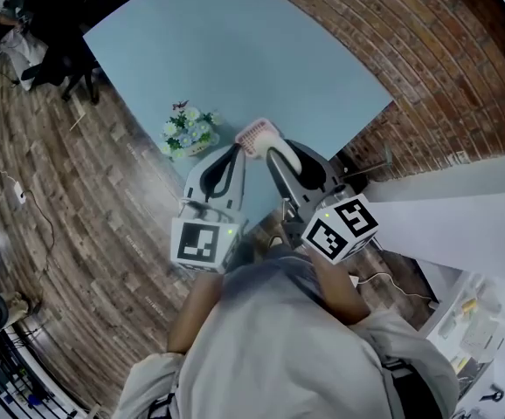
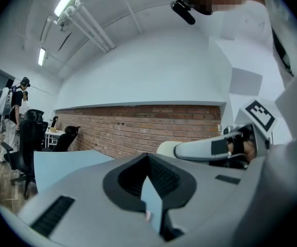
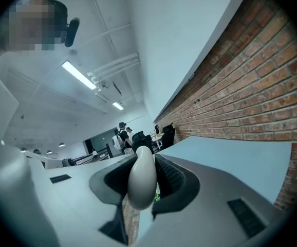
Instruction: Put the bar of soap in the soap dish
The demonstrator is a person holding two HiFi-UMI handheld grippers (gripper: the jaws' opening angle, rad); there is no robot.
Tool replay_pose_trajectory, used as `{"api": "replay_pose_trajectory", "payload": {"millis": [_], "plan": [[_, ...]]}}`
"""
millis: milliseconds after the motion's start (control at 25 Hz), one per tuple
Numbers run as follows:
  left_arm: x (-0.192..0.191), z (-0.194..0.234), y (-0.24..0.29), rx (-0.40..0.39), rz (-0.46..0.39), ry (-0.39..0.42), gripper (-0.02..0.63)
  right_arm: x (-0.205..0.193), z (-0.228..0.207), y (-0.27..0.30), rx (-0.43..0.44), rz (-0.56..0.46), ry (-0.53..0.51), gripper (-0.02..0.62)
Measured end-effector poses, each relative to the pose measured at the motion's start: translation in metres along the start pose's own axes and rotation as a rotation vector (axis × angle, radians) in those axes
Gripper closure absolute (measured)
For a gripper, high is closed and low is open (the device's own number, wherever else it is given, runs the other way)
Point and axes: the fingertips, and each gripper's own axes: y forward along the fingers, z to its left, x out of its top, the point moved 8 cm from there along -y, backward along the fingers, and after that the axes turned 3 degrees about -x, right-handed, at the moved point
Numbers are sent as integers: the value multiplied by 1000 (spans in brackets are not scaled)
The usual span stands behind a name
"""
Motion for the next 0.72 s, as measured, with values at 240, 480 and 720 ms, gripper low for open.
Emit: {"api": "replay_pose_trajectory", "payload": {"millis": [240,480,720], "plan": [[-6,12,2,-35,-8,-39,603,-5,8,8,-13,13,12,480],[-9,21,8,-22,10,-76,603,-7,6,21,-1,47,10,480],[-23,29,19,4,35,-65,603,-8,-10,37,34,78,-4,480]]}}
